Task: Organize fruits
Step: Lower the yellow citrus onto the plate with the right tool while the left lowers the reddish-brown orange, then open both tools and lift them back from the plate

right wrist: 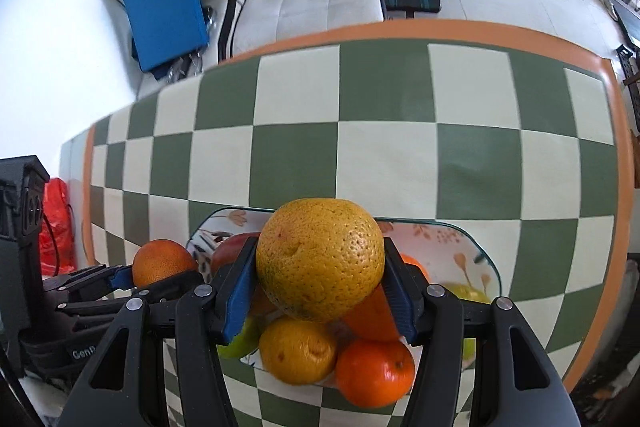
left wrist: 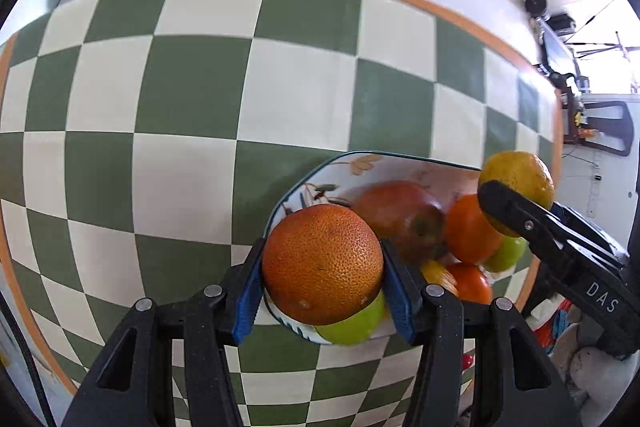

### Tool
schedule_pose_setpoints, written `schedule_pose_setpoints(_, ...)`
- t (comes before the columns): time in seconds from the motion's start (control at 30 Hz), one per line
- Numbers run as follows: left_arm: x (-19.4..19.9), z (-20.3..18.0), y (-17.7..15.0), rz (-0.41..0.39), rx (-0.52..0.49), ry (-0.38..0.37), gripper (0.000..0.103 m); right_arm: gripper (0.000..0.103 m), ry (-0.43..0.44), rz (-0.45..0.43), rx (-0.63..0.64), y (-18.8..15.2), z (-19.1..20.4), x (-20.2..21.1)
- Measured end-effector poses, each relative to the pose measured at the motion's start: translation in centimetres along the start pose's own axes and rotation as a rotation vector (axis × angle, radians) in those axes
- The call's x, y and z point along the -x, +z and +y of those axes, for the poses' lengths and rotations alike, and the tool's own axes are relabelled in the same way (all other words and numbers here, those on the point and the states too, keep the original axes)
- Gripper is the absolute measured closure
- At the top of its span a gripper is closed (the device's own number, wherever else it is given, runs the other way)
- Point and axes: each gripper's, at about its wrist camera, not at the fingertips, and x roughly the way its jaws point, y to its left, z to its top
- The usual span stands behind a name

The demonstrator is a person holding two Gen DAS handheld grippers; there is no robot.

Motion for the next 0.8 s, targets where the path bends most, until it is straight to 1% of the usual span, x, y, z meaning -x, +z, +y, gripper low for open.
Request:
schedule_pose_setpoints(0.13, -0.7, 0.4, 0.2, 0.023, 0.013, -0.016, 0.051, 0.042, 0.019, 0.079, 0.002, 0.4, 0.2, -2.3)
schedule_pose_setpoints(0.23, -0.6, 0.9, 0.3, 0.036, 0.029, -0.002, 0.051, 0.042, 0.024, 0.104, 0.002, 0.4, 0.2, -2.8)
schedule_pose_setpoints(0.3, -0.7, 1.2, 0.3, 0.04, 0.04, -0.005, 0.051, 0.039, 0.041, 0.132, -0.005, 0.8, 0.1, -3.0)
schedule_pose_setpoints(0.37, -0.9, 1.9, 0.3, 0.05, 0.058, -0.014, 0.049, 0.038, 0.037, 0.142, -0.015, 0.9, 0.1, -3.2)
schedule_pose_setpoints(0.4, -1.0, 1.9, 0.4, 0.048, 0.061, -0.011, 0.045, 0.038, 0.021, 0.146, -0.017, 1.2, 0.1, -3.4)
schedule_pose_setpoints(0.5, -0.7, 2.0, 0.3, 0.034, 0.051, -0.01, 0.043, 0.037, -0.004, 0.164, 0.007, 1.4, 0.5, -3.9)
schedule_pose_setpoints(0.53, -0.6, 2.0, 0.2, 0.03, 0.046, -0.003, 0.036, 0.036, -0.006, 0.168, 0.011, 1.4, 0.5, -4.0)
schedule_pose_setpoints(0.57, -0.3, 1.9, 0.2, 0.02, 0.036, 0.023, 0.029, 0.035, -0.009, 0.169, 0.014, 1.4, 0.5, -3.9)
schedule_pose_setpoints(0.6, -0.1, 1.9, 0.1, 0.012, 0.031, 0.036, 0.015, 0.035, -0.006, 0.167, 0.01, 1.4, 0.5, -3.8)
schedule_pose_setpoints(0.63, 0.1, 1.9, 0.1, 0.002, 0.027, 0.038, 0.009, 0.033, -0.003, 0.164, 0.007, 1.4, 0.4, -3.7)
schedule_pose_setpoints(0.67, 0.6, 2.0, 0.0, -0.014, 0.021, 0.038, 0.008, 0.031, -0.003, 0.156, 0.003, 1.3, 0.3, -3.3)
schedule_pose_setpoints(0.7, 0.9, 2.0, -0.1, -0.025, 0.018, 0.042, 0.008, 0.021, -0.008, 0.145, 0.0, 1.2, 0.3, -2.9)
schedule_pose_setpoints(0.73, 1.3, 1.9, -0.2, -0.038, 0.016, 0.049, 0.008, 0.015, -0.011, 0.126, 0.001, 1.0, 0.3, -2.3)
schedule_pose_setpoints(0.8, 2.2, 1.7, -0.5, -0.077, 0.004, 0.069, 0.008, 0.015, -0.019, 0.08, 0.001, 0.3, 0.2, -0.7)
